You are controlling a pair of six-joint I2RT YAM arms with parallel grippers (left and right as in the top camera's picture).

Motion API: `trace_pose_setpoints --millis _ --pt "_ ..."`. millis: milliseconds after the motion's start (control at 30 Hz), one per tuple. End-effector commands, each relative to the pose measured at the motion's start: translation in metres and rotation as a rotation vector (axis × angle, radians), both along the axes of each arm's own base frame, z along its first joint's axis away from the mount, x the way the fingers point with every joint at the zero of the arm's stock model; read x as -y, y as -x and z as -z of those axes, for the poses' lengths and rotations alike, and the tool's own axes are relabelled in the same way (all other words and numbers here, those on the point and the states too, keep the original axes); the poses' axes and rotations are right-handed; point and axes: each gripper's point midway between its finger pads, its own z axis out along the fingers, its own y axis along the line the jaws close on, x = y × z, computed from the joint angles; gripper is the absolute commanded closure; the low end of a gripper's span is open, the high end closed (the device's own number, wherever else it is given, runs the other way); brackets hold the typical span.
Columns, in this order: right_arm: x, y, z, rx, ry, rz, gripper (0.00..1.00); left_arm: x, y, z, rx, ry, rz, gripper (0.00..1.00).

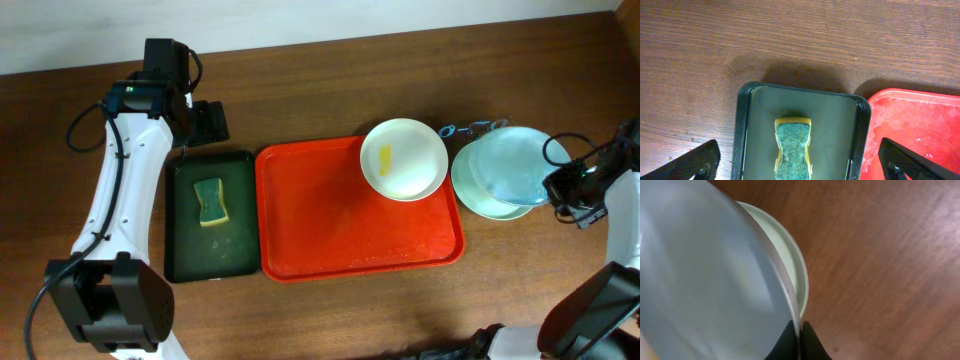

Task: Clean dirty plates on tray and stack at the side
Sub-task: 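Carry the white plate rightward and lower it onto the pale green plate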

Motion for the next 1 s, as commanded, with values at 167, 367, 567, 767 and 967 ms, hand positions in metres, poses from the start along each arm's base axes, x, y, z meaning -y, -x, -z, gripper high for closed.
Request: trace_pose_setpoints --millis 167,367,567,767,967 --pt "0.009 0.009 0.007 -0.074 0.043 0.006 0.96 -0.003 0.0 -0.007 0.017 0.004 -0.011 0.01" --pt "0.003 0.016 0.018 -0.099 0.022 0.005 0.96 -0.003 0.0 -0.007 0.017 0.004 -0.011 0.01" --pt "-0.007 0.007 0.045 -0.042 0.006 -0.021 0.96 -0.003 0.0 -0.007 0.017 0.004 -0.011 0.01" --pt "-0.02 -0.007 0.046 -0.025 0.023 -0.081 0.9 -0.003 0.0 -0.007 0.017 0.004 -0.011 0.01" --pt "-0.017 -0.004 0.046 -0.049 0.057 -0.083 0.41 -0.003 0.0 -0.007 0.017 0.004 -0.011 0.01"
